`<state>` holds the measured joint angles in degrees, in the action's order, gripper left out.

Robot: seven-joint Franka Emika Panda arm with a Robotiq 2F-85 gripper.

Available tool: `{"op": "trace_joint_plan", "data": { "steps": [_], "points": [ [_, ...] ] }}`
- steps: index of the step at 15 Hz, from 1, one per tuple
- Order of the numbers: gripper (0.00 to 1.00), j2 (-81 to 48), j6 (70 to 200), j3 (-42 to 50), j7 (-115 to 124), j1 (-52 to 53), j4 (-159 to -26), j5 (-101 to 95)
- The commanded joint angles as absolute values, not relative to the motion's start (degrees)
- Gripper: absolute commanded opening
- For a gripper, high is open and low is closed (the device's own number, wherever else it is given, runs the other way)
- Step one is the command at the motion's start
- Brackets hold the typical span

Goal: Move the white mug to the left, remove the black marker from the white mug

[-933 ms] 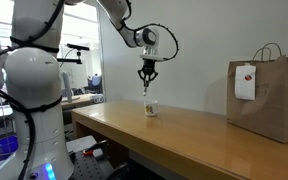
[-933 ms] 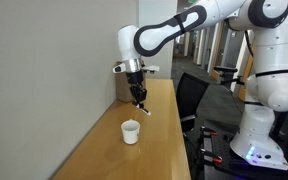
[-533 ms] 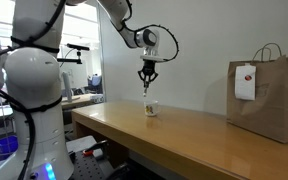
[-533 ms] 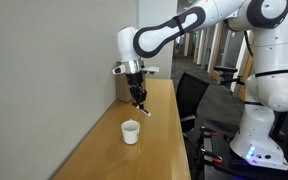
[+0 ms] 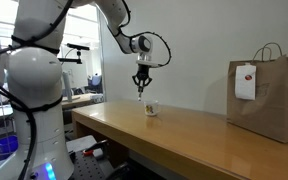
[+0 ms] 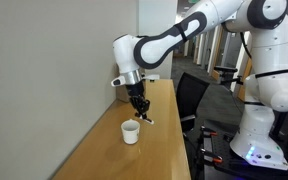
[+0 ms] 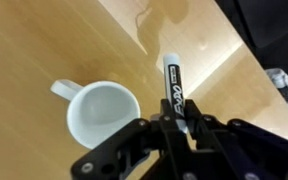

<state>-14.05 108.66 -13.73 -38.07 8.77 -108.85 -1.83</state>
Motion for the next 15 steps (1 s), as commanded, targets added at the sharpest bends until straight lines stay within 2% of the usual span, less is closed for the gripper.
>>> {"op": "trace_joint_plan", "data": {
  "steps": [1,8,15],
  "points": [
    [0.05,-14.7,107.5,-15.3,-39.9,11.5,-110.2,-8.4],
    [0.05,-18.4,109.9,-18.4,-42.5,16.3,-116.6,-21.8],
    [0.05,-25.0,116.8,-17.0,-40.2,15.8,-114.8,-27.5]
  ]
}}
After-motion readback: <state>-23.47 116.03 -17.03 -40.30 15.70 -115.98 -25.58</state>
